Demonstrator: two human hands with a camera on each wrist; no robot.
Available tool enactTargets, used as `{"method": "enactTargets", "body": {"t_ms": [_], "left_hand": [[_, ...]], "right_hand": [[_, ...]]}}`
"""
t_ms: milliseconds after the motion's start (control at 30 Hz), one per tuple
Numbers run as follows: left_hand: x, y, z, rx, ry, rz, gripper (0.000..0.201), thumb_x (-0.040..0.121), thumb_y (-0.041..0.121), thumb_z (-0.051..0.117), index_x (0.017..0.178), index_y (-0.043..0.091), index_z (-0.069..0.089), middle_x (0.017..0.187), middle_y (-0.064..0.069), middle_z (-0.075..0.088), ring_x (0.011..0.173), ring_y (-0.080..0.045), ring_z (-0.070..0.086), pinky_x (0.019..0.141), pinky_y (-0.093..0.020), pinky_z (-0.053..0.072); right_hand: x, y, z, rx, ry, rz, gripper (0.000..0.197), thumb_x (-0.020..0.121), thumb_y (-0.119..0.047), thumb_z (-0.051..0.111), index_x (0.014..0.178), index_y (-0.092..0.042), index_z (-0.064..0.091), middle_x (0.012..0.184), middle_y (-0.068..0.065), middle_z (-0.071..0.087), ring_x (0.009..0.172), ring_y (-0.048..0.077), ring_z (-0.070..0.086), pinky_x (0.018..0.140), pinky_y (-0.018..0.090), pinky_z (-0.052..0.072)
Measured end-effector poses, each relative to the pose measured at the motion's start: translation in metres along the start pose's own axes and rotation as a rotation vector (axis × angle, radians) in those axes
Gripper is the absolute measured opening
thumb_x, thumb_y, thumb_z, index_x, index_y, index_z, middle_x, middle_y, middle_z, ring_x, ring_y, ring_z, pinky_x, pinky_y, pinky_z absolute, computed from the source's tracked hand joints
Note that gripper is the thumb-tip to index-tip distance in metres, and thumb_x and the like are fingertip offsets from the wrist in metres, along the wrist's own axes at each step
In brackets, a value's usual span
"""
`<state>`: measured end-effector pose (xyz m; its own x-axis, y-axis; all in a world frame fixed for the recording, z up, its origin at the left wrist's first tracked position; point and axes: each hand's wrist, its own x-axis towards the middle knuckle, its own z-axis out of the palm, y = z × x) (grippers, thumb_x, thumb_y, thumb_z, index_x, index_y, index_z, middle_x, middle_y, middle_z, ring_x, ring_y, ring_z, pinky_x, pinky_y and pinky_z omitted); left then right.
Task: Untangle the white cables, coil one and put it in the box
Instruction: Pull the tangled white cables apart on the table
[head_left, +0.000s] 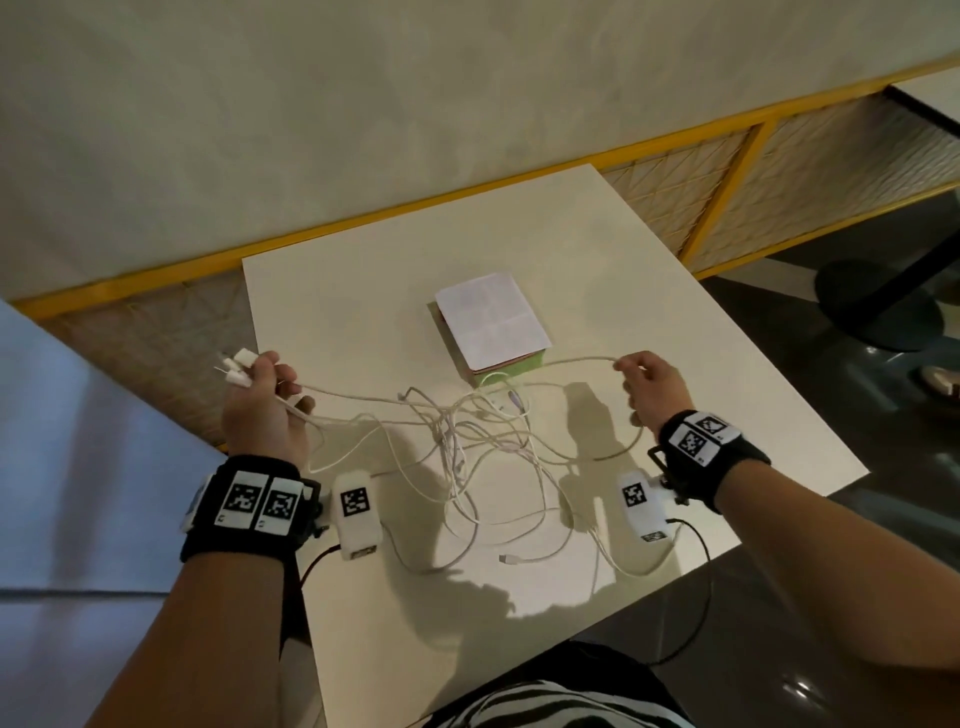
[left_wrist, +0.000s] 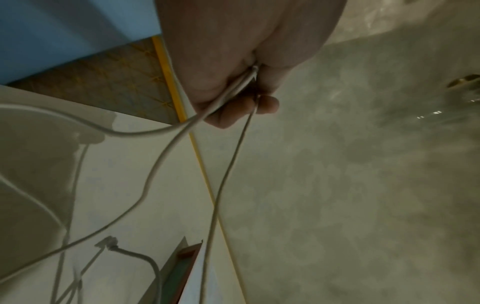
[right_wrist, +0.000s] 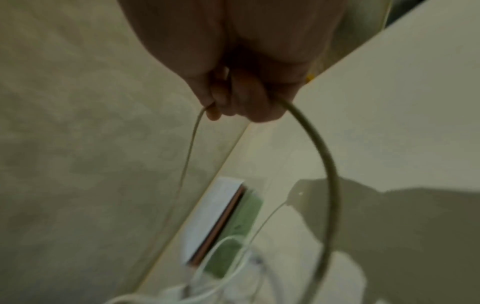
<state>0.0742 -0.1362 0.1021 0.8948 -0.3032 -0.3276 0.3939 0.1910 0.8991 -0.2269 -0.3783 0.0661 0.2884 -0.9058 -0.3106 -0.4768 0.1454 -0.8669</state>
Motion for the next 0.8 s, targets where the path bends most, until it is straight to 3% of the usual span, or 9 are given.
{"method": "enactTargets", "body": {"t_ms": [133,300,400,500,600,667,733,800], "left_hand": [[0.002,-0.006,-0.007,-0.011,-0.083,-0.035,0.025,0.099,0.025,0.038,0.078,0.025,0.052,0.06,0.012,0.055,0.063,-0.005,0.061,0.061,-0.026,0.051],[0.002,-0.014,-0.007,-0.027,-0.094,-0.034,0.021,0.098,0.026,0.039,0.084,0.023,0.054,0.069,0.01,0.059,0.069,-0.008,0.065,0.057,-0.024,0.055],[0.002,-0.012,-0.009,-0.04,-0.042,-0.005,0.021,0.098,0.025,0.038,0.085,0.018,0.052,0.08,0.002,0.057,0.071,-0.01,0.068,0.059,-0.026,0.055],[-0.001,-0.012,-0.001,-0.064,-0.038,-0.017,0.021,0.099,0.023,0.037,0.084,0.02,0.052,0.068,0.006,0.054,0.067,-0.013,0.067,0.06,-0.026,0.054],[-0.009,-0.019,0.013,-0.017,-0.112,-0.067,0.021,0.099,0.022,0.036,0.086,0.022,0.052,0.055,0.011,0.052,0.055,-0.011,0.063,0.057,-0.025,0.053],[-0.016,-0.025,0.022,0.022,-0.167,-0.08,0.02,0.099,0.021,0.035,0.09,0.019,0.053,0.056,0.009,0.054,0.054,-0.012,0.065,0.055,-0.026,0.055],[-0.025,-0.028,0.031,0.025,-0.209,-0.096,0.02,0.1,0.019,0.036,0.092,0.017,0.054,0.058,0.006,0.055,0.055,-0.014,0.066,0.054,-0.027,0.057],[-0.031,-0.029,0.038,0.009,-0.237,-0.11,0.02,0.1,0.018,0.036,0.092,0.016,0.054,0.058,0.005,0.055,0.056,-0.015,0.067,0.055,-0.028,0.058]], "right_hand": [[0.01,0.02,-0.041,-0.362,0.077,-0.126,0.018,0.092,-0.016,0.048,0.091,-0.007,0.064,0.074,0.009,0.058,0.068,0.026,0.049,0.062,0.029,0.035],[0.003,0.03,-0.069,-0.491,-0.062,-0.079,0.014,0.086,-0.026,0.062,0.085,-0.012,0.06,0.057,0.002,0.048,0.054,0.021,0.043,0.051,0.027,0.034],[-0.001,0.035,-0.072,-0.632,-0.156,-0.036,0.016,0.079,-0.031,0.071,0.082,-0.017,0.062,0.059,0.001,0.051,0.057,0.018,0.048,0.054,0.027,0.036],[-0.005,0.034,-0.062,-0.548,-0.135,-0.086,0.021,0.085,-0.026,0.063,0.078,-0.007,0.063,0.062,0.007,0.053,0.063,0.024,0.05,0.062,0.031,0.044],[-0.008,0.021,-0.045,-0.329,-0.118,-0.084,0.019,0.091,-0.025,0.053,0.08,-0.012,0.062,0.062,0.008,0.052,0.061,0.026,0.053,0.061,0.028,0.047],[-0.006,0.014,-0.033,-0.393,-0.043,-0.144,0.018,0.09,-0.028,0.055,0.101,-0.015,0.062,0.076,0.01,0.058,0.075,0.029,0.057,0.072,0.032,0.044],[-0.005,0.013,-0.02,-0.595,0.07,-0.241,0.04,0.086,-0.025,0.061,0.123,-0.015,0.052,0.106,0.016,0.057,0.098,0.034,0.053,0.085,0.041,0.045],[-0.01,0.011,0.001,-0.753,0.097,-0.35,0.046,0.081,-0.025,0.064,0.124,-0.013,0.051,0.121,0.018,0.05,0.109,0.037,0.047,0.09,0.047,0.043]]}}
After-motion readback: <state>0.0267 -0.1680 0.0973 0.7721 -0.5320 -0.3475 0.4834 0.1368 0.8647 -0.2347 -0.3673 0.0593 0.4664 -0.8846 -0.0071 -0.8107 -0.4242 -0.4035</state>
